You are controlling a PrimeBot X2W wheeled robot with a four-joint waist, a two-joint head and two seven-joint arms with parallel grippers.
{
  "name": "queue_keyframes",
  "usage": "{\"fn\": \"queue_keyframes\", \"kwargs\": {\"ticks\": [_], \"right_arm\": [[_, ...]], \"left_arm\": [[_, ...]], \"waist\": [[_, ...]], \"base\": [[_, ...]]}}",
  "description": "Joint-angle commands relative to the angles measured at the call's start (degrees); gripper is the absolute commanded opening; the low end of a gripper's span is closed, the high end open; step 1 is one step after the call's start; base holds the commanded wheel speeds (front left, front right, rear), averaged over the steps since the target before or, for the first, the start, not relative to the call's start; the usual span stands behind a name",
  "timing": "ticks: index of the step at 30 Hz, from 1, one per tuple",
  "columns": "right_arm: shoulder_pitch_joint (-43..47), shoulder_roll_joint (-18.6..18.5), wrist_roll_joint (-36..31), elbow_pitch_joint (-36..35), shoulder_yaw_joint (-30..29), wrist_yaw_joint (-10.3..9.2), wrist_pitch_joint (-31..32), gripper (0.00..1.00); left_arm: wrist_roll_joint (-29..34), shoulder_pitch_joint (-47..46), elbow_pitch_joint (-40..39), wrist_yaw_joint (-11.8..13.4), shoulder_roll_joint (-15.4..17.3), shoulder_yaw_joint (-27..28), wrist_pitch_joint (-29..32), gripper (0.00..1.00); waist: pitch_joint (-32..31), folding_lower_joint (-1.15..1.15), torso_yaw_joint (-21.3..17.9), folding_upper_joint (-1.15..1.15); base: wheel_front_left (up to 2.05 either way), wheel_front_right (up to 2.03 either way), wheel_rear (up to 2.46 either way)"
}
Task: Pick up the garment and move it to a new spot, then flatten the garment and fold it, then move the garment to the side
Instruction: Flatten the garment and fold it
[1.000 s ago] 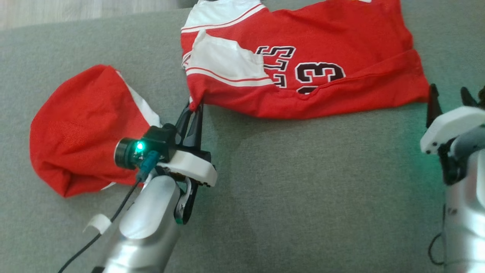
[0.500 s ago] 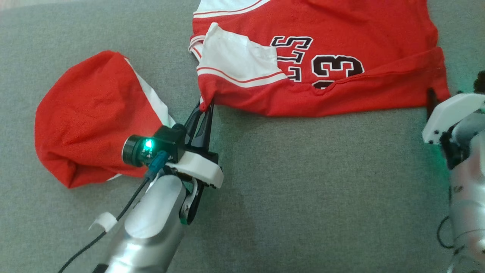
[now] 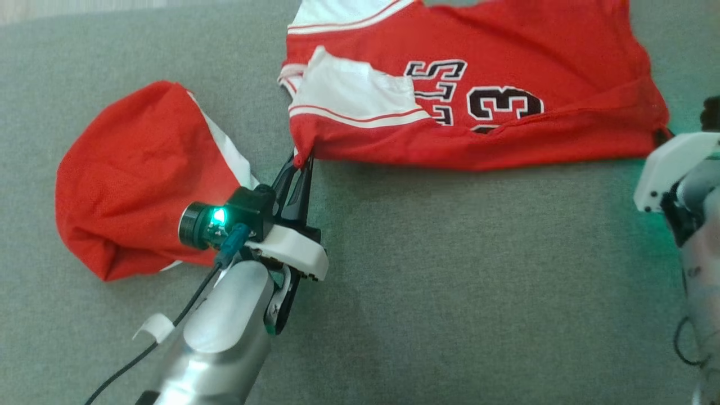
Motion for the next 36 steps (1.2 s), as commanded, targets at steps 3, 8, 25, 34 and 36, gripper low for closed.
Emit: {"fn": "queue_keyframes", "kwargs": {"ticks": [3,8,25,34,36], "right_arm": [[0.4,-2.7,0.3,-0.6,2.8,-0.05,-0.9,0.0],[2.3,-4.6,3.0,0.5,6.1,-0.05,0.5,0.0],[15.6,-9.6,18.3,-7.2,16.7,-0.05,11.2,0.0],[25.2,-12.5,24.0,-21.2,16.6,-0.05,19.3,0.0],[27.2,-12.5,24.2,-24.1,15.5,-0.05,20.7,0.0]], "left_arm": [[0.0,-0.6,-0.6,0.3,1.4,0.8,-0.1,0.0],[0.2,1.0,0.7,-0.7,2.0,-1.0,1.8,0.0],[-1.0,12.6,-8.8,-1.4,6.4,-5.7,12.6,0.0],[-1.8,19.0,-20.6,0.1,10.2,-7.5,20.0,0.0],[-1.9,19.7,-22.5,0.4,10.9,-7.6,21.1,0.0]], "waist": [[-2.2,0.0,-0.5,0.0],[-5.8,0.0,-0.7,0.0],[-16.7,0.0,-0.7,0.0],[-18.4,0.0,-0.7,0.0],[-18.4,0.0,-0.7,0.0]], "base": [[0.0,0.0,0.0],[0.0,0.0,0.0],[0.0,0.0,0.0],[0.0,0.0,0.0],[0.0,0.0,0.0]]}}
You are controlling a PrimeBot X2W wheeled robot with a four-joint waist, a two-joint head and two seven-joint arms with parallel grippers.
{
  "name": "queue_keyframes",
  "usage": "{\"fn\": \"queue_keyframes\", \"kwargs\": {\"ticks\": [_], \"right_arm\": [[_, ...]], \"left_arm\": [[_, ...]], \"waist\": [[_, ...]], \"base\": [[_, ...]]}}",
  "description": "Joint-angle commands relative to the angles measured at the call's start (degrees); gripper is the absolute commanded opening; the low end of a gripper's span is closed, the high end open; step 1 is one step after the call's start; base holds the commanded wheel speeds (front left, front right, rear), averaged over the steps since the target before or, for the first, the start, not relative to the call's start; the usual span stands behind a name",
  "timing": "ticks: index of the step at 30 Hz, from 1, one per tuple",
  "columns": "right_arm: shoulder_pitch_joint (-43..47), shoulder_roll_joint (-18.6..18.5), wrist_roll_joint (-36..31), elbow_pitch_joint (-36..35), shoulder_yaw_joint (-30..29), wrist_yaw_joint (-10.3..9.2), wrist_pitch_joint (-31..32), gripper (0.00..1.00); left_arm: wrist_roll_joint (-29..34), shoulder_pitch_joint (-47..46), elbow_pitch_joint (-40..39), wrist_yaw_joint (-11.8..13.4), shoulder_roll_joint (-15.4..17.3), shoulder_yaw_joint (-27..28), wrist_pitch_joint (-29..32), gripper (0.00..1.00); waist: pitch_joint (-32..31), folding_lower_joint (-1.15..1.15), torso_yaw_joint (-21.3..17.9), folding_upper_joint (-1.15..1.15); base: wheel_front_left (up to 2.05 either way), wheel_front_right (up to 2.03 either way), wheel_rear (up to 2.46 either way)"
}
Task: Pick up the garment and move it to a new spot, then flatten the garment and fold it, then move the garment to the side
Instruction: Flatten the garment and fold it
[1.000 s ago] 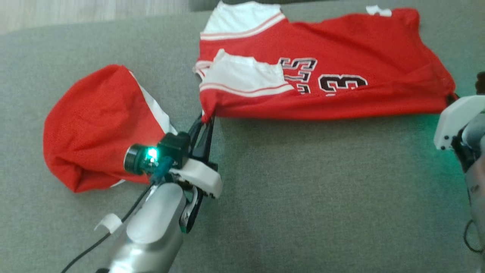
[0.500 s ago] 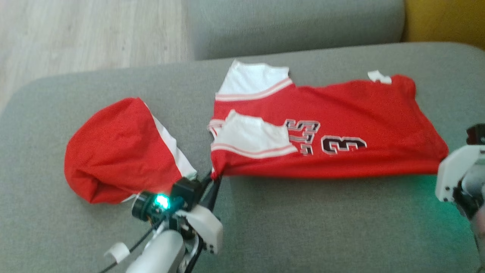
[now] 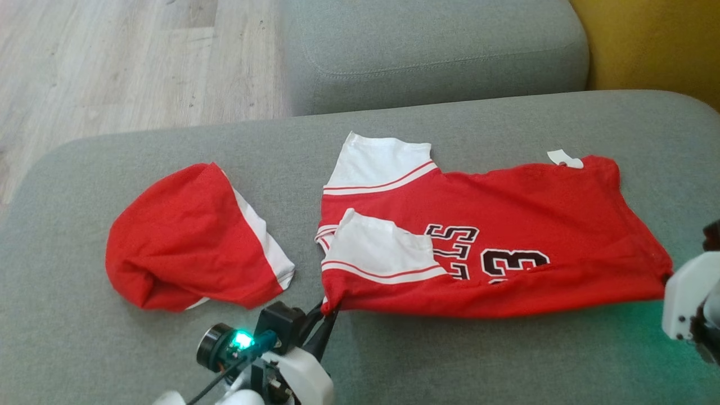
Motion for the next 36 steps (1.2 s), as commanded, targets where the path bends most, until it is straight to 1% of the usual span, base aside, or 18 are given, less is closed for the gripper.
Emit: {"fn": "queue_keyframes", "kwargs": {"ticks": [1,9,12,13,14,15,18,19,20,23,25,27,28,30,32,36], "right_arm": [[0.4,-2.0,0.4,-3.6,-0.4,-0.05,0.7,0.0],[6.1,0.8,-1.3,-11.8,-5.6,-0.05,4.1,0.0],[7.1,2.3,-2.3,-14.3,-7.8,-0.05,3.7,0.0],[7.4,2.8,-2.8,-15.1,-8.5,-0.05,3.2,1.0],[7.6,3.4,-3.1,-15.8,-9.3,-0.05,2.8,1.0],[7.6,4.0,-3.4,-16.6,-10.2,-0.05,2.2,1.0],[7.0,5.9,-4.9,-19.4,-13.1,-0.05,-1.2,1.0],[6.4,7.5,-5.6,-21.7,-14.2,-0.05,-4.4,1.0],[6.0,8.3,-5.9,-23.0,-14.7,-0.05,-6.4,1.0],[4.7,10.3,-6.7,-26.3,-15.0,-0.05,-13.4,1.0],[4.2,11.5,-7.1,-28.7,-14.6,-0.05,-18.5,1.0],[3.9,13.0,-7.3,-30.4,-14.6,-0.05,-23.6,1.0],[3.9,13.0,-7.3,-30.4,-14.6,-0.05,-23.6,1.0],[4.1,14.6,-7.6,-31.7,-14.5,-0.05,-28.2,1.0],[4.6,16.3,-7.7,-32.6,-14.1,-0.05,-32.2,1.0],[6.0,18.9,-7.6,-32.8,-13.2,-0.05,-39.1,1.0]], "left_arm": [[-0.2,-1.8,-2.9,0.5,1.3,1.7,0.6,0.0],[-0.7,-0.7,-5.8,1.0,2.8,1.1,3.6,0.0],[-0.8,-0.5,-6.1,1.1,3.1,0.9,4.2,0.0],[-0.8,-0.5,-6.1,1.2,3.1,0.9,4.3,0.05],[-0.7,-0.6,-6.2,1.4,3.2,1.0,4.3,0.48],[-0.7,-0.7,-6.3,1.6,3.2,1.0,4.2,1.0],[-0.3,-1.4,-6.9,2.5,3.4,1.9,3.2,1.0],[-0.3,-2.2,-7.5,3.3,3.4,3.1,1.7,1.0],[-0.2,-2.6,-8.0,3.8,3.3,3.8,0.7,1.0],[-0.3,-4.2,-9.5,5.3,2.6,6.6,-3.9,1.0],[-0.7,-5.3,-10.4,5.9,1.6,8.6,-8.3,1.0],[-1.4,-6.2,-10.9,6.0,0.6,10.3,-12.6,1.0],[-1.4,-6.2,-10.9,6.0,0.6,10.3,-12.6,1.0],[-1.7,-7.1,-10.9,5.9,-0.3,11.7,-16.7,1.0],[-2.0,-7.9,-10.9,5.6,-1.2,12.9,-19.5,1.0],[-1.3,-8.6,-11.0,5.1,-2.8,15.1,-21.6,1.0]], "waist": [[0.1,0.01,0.0,0.0],[0.6,0.01,-0.1,0.0],[0.9,0.01,-0.2,0.0],[0.9,0.01,-0.2,0.0],[1.0,0.01,-0.2,0.0],[1.1,0.01,-0.2,0.0],[1.4,0.01,-0.4,0.0],[1.7,0.01,-0.5,0.0],[1.9,0.01,-0.6,0.0],[3.0,0.01,-0.9,0.0],[3.6,0.01,-1.1,0.0],[4.3,0.01,-1.4,0.0],[4.3,0.01,-1.4,0.0],[4.8,0.01,-1.7,0.0],[5.4,0.01,-2.0,0.0],[6.3,0.01,-2.9,0.0]], "base": [[0.0,0.0,0.0],[0.0,0.0,0.0],[0.0,0.0,0.0],[0.0,0.0,0.0],[0.0,0.0,0.0],[0.0,0.0,0.0],[0.0,0.0,0.0],[0.0,0.0,0.0],[0.0,0.0,0.0],[0.0,0.0,0.0],[0.0,0.0,0.0],[0.0,0.0,0.0],[0.0,0.0,0.0],[0.0,0.0,0.0],[0.0,0.0,0.0],[0.0,0.0,0.0]]}}
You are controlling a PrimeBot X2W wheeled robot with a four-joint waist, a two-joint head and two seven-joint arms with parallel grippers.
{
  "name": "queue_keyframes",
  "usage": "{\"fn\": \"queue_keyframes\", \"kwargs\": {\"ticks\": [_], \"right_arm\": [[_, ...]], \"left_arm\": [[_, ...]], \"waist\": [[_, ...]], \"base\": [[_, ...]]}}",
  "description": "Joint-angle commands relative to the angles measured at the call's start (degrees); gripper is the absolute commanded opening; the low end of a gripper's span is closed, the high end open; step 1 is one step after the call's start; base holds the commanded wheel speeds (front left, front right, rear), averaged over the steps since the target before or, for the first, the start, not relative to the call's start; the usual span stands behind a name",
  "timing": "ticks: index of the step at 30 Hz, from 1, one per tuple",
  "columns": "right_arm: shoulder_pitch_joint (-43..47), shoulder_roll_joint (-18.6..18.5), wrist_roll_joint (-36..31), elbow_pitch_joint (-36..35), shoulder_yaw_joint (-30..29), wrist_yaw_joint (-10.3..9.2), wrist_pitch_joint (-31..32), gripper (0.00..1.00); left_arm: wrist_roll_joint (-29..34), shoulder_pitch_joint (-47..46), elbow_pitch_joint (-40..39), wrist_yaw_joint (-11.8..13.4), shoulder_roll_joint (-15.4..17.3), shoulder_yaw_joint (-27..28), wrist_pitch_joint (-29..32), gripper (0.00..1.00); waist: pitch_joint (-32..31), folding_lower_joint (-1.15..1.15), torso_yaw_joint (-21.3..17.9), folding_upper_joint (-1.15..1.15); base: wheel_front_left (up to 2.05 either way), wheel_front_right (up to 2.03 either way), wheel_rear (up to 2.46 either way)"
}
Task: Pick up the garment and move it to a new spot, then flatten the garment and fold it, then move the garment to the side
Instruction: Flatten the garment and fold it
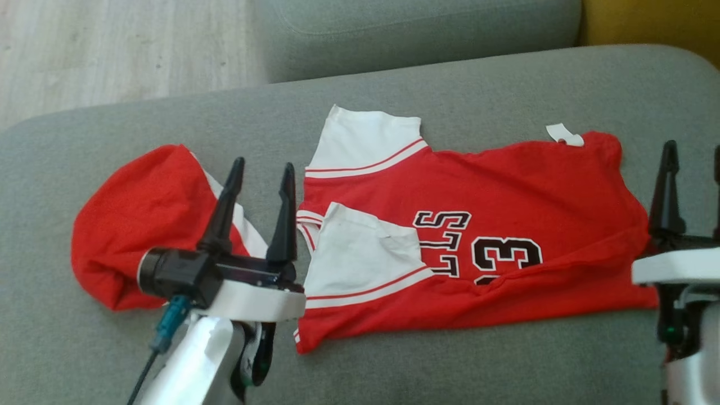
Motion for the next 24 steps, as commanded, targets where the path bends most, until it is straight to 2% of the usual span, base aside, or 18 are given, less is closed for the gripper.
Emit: {"fn": "queue_keyframes", "kwargs": {"ticks": [1,5,9,11,14,16,18,22,24], "right_arm": [[-0.7,-0.2,0.2,-1.8,1.5,-0.04,-1.0,1.0],[-0.8,1.0,0.1,-0.7,2.6,-0.04,-3.4,1.0],[-2.4,1.5,-0.2,-0.3,3.2,-0.04,-4.1,1.0],[-3.3,1.7,-0.3,-0.3,3.2,-0.04,-4.3,1.0],[-5.0,2.0,-0.4,-0.5,3.8,-0.04,-4.5,1.0],[-6.3,2.1,-0.4,-0.6,4.4,-0.04,-4.5,1.0],[-7.6,2.1,-0.1,-0.6,5.4,-0.04,-4.6,1.0],[-9.7,2.2,2.2,-0.4,7.9,-0.04,-5.0,1.0],[-10.5,2.2,2.9,-0.5,9.0,-0.04,-5.3,1.0]], "left_arm": [[0.6,-3.0,-1.7,-0.1,0.2,2.6,-0.5,1.0],[2.9,-3.8,-0.5,-2.4,0.5,2.6,-0.7,1.0],[4.8,-7.9,2.8,-5.1,2.3,2.3,-0.4,1.0],[5.1,-11.7,5.2,-7.2,3.5,1.8,1.7,1.0],[4.1,-19.3,9.6,-11.0,5.3,1.8,7.1,1.0],[2.9,-24.9,13.4,-13.9,6.6,1.1,12.4,1.0],[0.1,-30.0,17.8,-15.6,7.6,0.4,18.6,1.0],[-8.5,-37.8,24.1,-16.6,9.7,-2.9,30.0,1.0],[-15.0,-40.4,25.9,-16.6,10.8,-3.9,35.1,1.0]], "waist": [[0.5,0.0,-0.5,0.0],[2.2,0.0,-1.5,0.0],[4.8,0.0,-2.9,0.0],[6.3,0.0,-3.7,0.0],[9.0,0.0,-5.3,0.0],[10.9,0.0,-6.6,0.0],[12.6,0.0,-8.2,0.0],[15.6,0.0,-11.7,0.0],[17.2,0.0,-13.4,0.0]], "base": [[0.0,0.0,0.0],[0.0,0.0,0.0],[0.0,0.0,0.0],[0.0,0.0,0.0],[0.0,0.0,0.0],[0.0,0.0,0.0],[0.0,0.0,0.0],[0.0,0.0,0.0],[0.0,0.0,0.0]]}}
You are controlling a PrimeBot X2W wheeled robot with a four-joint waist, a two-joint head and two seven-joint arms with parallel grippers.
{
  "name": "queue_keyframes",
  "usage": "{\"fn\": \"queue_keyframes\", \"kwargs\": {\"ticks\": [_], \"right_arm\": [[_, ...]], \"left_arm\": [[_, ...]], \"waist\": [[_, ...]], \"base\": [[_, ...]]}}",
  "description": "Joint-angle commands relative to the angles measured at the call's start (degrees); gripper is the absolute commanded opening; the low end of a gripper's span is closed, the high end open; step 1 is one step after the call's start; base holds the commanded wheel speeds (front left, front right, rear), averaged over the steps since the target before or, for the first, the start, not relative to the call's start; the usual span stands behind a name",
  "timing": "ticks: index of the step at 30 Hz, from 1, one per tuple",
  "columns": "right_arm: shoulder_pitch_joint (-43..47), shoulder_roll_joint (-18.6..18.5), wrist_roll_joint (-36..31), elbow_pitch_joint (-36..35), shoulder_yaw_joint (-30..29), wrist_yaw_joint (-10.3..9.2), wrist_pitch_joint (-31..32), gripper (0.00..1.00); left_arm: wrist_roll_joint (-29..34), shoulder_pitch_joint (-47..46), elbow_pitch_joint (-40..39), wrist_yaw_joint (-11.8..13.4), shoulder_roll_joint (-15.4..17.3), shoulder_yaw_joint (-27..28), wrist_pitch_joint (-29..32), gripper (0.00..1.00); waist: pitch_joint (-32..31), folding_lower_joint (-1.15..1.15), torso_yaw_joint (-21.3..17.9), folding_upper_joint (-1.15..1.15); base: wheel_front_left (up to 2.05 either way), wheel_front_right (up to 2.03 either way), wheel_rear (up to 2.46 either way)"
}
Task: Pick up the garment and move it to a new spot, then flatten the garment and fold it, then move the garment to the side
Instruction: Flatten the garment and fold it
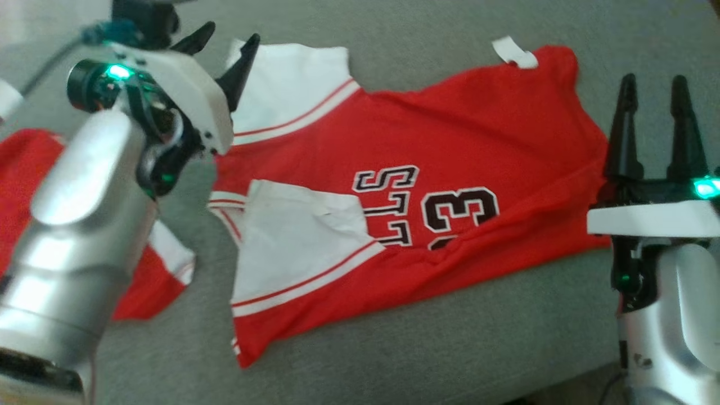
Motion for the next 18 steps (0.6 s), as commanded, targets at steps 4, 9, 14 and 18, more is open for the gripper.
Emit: {"fn": "queue_keyframes", "kwargs": {"ticks": [4,9,14,18], "right_arm": [[-2.5,-0.2,2.3,-2.1,2.8,-0.04,-1.2,1.0],[-2.9,-0.2,4.3,-2.2,3.5,-0.04,-1.5,1.0],[-2.5,-0.2,4.3,-3.0,5.0,-0.04,-1.6,1.0],[-1.8,-0.2,4.1,-4.5,4.4,-0.04,-1.6,1.0]], "left_arm": [[-7.1,-7.8,1.3,-0.3,6.3,-2.1,7.0,1.0],[-8.1,-11.4,6.3,-0.3,9.0,-4.5,7.7,1.0],[-9.1,-12.5,9.7,-0.3,10.2,-5.9,8.2,1.0],[-10.4,-13.3,11.9,-0.3,11.2,-6.8,8.3,1.0]], "waist": [[6.0,-0.01,-5.8,0.0],[7.9,-0.01,-8.0,0.0],[8.6,-0.01,-9.4,0.0],[9.1,-0.01,-10.4,0.0]], "base": [[0.0,0.0,0.0],[0.0,0.0,0.0],[0.0,0.0,0.0],[0.0,0.0,0.0]]}}
